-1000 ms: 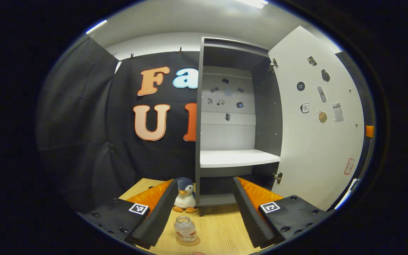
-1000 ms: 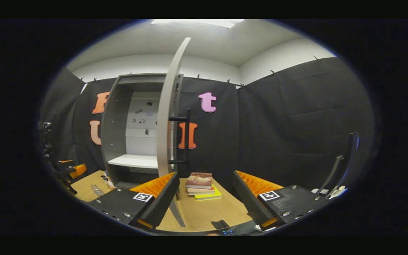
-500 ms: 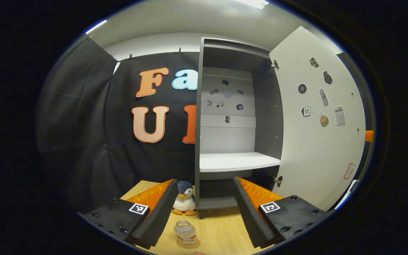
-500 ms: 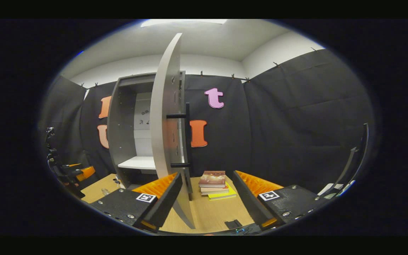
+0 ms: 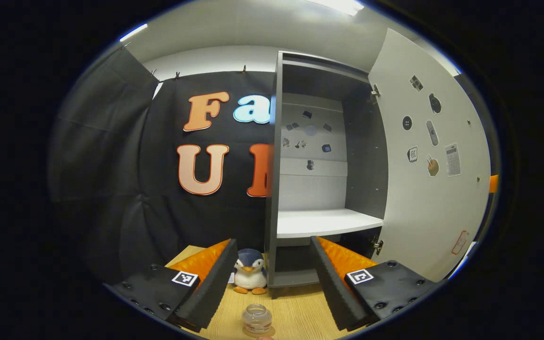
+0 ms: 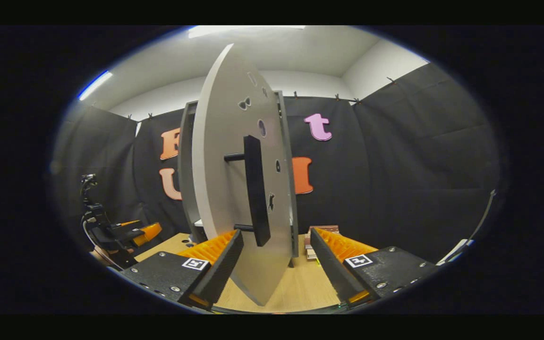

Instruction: Open the cabinet door with the right hand, grasp the bottle in the cabinet with the left hand and place it on the coaster, then close the cabinet door with the right hand.

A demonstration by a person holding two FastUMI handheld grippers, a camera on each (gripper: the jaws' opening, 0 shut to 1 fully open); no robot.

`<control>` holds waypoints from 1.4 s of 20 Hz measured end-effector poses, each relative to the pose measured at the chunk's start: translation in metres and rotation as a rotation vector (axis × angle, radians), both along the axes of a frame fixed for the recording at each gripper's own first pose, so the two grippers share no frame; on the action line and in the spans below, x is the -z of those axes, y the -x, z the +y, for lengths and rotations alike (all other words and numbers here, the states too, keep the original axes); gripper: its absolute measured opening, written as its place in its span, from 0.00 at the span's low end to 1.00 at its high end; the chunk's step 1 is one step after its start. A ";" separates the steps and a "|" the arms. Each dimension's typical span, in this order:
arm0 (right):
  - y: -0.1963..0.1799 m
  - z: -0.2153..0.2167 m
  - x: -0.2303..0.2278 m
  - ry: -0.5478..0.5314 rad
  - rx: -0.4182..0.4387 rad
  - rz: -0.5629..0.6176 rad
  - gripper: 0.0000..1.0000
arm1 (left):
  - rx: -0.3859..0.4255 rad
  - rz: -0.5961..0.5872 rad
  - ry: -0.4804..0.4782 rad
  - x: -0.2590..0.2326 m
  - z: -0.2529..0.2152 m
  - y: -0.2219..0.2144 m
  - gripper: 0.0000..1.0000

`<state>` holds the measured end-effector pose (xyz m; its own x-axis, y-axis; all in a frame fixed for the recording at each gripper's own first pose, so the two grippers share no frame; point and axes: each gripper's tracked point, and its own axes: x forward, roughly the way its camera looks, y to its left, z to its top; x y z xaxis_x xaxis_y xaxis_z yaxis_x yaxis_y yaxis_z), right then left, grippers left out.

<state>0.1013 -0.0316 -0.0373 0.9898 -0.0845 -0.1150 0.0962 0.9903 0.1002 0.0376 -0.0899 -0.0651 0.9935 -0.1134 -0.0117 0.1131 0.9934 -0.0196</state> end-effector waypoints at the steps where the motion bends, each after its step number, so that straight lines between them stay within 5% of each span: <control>1: -0.004 0.009 0.000 0.001 -0.017 0.002 0.90 | -0.005 0.006 0.002 0.002 0.006 -0.003 0.98; 4: -0.022 0.031 -0.002 0.006 -0.060 -0.001 0.90 | -0.018 0.014 0.014 0.005 0.021 -0.009 0.98; 5: -0.028 0.040 -0.001 0.002 -0.076 0.000 0.97 | -0.026 0.015 0.012 0.005 0.026 -0.011 0.98; 6: -0.033 0.049 0.000 0.000 -0.093 0.001 0.82 | -0.030 0.015 0.011 0.006 0.031 -0.012 0.99; 8: -0.046 0.065 0.001 -0.007 -0.125 -0.001 0.96 | -0.040 0.016 0.010 0.008 0.040 -0.019 0.98; 9: -0.053 0.074 0.001 -0.013 -0.143 -0.001 0.84 | -0.047 0.022 0.008 0.006 0.048 -0.021 0.99; 16: -0.118 0.135 0.013 -0.079 -0.237 -0.004 0.95 | -0.095 0.034 0.000 0.007 0.087 -0.037 0.98; 28: -0.174 0.169 0.020 -0.084 -0.253 -0.003 0.95 | -0.077 0.035 -0.002 0.008 0.115 -0.081 0.98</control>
<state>0.2755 0.1378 -0.0570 0.9786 0.1750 -0.1085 -0.1533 0.9710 0.1834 0.1187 0.0249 -0.0726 0.9982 -0.0370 -0.0467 0.0361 0.9992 -0.0197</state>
